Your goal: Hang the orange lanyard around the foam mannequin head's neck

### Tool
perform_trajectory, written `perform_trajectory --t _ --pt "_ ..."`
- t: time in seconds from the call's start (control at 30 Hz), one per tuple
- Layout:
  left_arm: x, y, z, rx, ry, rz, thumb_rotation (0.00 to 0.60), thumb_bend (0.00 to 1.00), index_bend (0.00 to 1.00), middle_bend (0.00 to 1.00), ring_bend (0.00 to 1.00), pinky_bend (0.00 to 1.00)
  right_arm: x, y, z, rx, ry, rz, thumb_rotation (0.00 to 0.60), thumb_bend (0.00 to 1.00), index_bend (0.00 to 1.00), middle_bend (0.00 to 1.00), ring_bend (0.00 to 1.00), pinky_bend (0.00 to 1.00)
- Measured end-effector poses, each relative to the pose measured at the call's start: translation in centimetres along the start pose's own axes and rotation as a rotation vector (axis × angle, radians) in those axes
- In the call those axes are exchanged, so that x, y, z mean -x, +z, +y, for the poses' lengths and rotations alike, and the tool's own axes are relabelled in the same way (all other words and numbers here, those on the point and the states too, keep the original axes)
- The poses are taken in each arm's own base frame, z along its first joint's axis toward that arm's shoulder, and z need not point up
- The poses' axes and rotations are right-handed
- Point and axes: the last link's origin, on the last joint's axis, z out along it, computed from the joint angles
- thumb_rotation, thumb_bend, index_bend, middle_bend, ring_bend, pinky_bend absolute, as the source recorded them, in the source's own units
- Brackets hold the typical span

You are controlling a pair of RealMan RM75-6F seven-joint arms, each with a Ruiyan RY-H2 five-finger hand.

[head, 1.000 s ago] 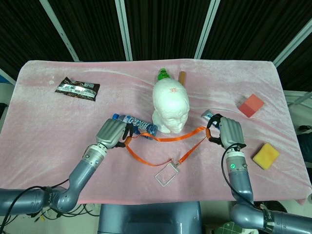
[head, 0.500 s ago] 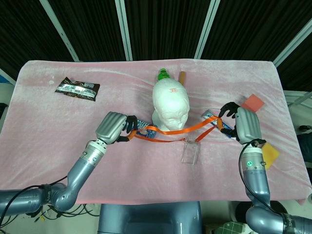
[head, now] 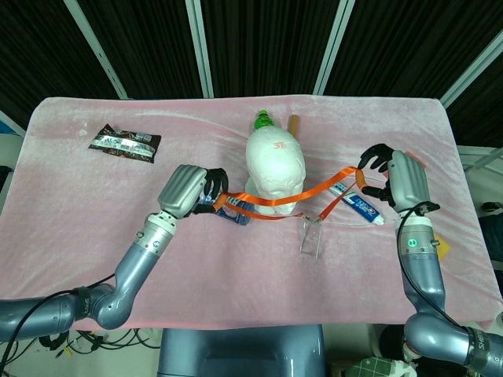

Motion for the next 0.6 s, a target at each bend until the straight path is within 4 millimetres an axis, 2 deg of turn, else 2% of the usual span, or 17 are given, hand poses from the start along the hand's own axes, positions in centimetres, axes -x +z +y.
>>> perform_trajectory --t 0.6 --pt "-1.4 0.8 0.1 0.029 -0.142 0.108 0.600 0.46 0.63 0.72 0.65 0.69 -1.2 0.8 -0.8 -0.023 0.076 -0.099 0.600 0.62 0.93 0.39 0.45 0.42"
